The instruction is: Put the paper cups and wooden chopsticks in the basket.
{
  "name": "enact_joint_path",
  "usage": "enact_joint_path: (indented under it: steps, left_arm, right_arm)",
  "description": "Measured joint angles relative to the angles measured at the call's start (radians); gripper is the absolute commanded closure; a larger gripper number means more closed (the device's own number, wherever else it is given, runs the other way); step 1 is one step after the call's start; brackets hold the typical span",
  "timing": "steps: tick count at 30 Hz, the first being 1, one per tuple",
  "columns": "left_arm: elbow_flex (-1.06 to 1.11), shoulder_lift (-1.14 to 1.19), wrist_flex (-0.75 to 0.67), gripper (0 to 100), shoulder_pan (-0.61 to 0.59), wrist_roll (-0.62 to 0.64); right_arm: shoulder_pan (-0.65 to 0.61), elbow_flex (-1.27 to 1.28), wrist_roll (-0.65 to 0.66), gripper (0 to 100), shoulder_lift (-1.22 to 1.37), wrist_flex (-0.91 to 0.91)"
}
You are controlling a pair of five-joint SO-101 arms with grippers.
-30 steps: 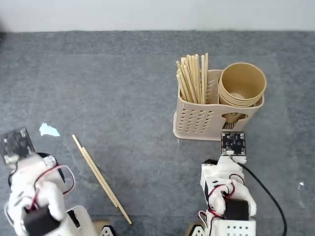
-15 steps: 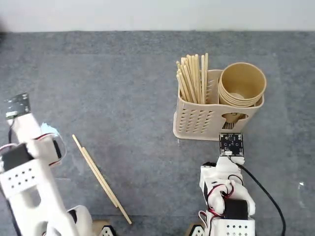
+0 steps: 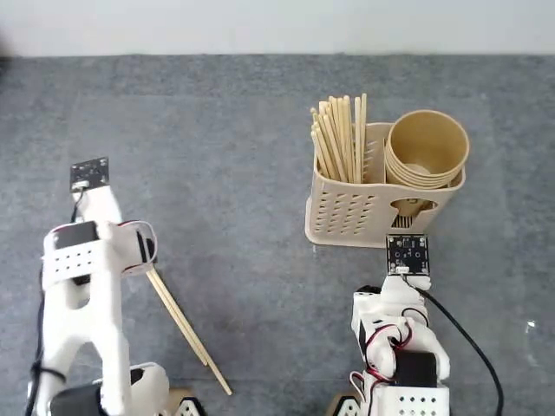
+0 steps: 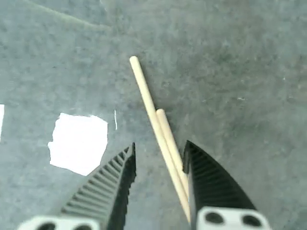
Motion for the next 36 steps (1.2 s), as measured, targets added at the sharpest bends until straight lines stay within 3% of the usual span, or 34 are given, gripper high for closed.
enact_joint_path:
  steps: [11, 22, 32, 36]
  left_arm:
    - [-0.002, 0.264, -0.126, 85, 0.04, 0.094]
    - [0.009, 0.282, -0.172, 99, 0.049, 0.094]
    - [0.015, 0.284, -0.18, 99, 0.049, 0.118]
    - [-0.051, 0.301, -0.077, 99, 0.046, 0.183]
  right_arm:
    - [0.0, 0.0, 0.0, 99.0, 0.0, 0.0]
    - [0.0, 0.0, 0.0, 99.0, 0.0, 0.0]
    - [0.0, 0.0, 0.0, 99.0, 0.0, 0.0]
    - [0.0, 0.0, 0.0, 99.0, 0.0, 0.0]
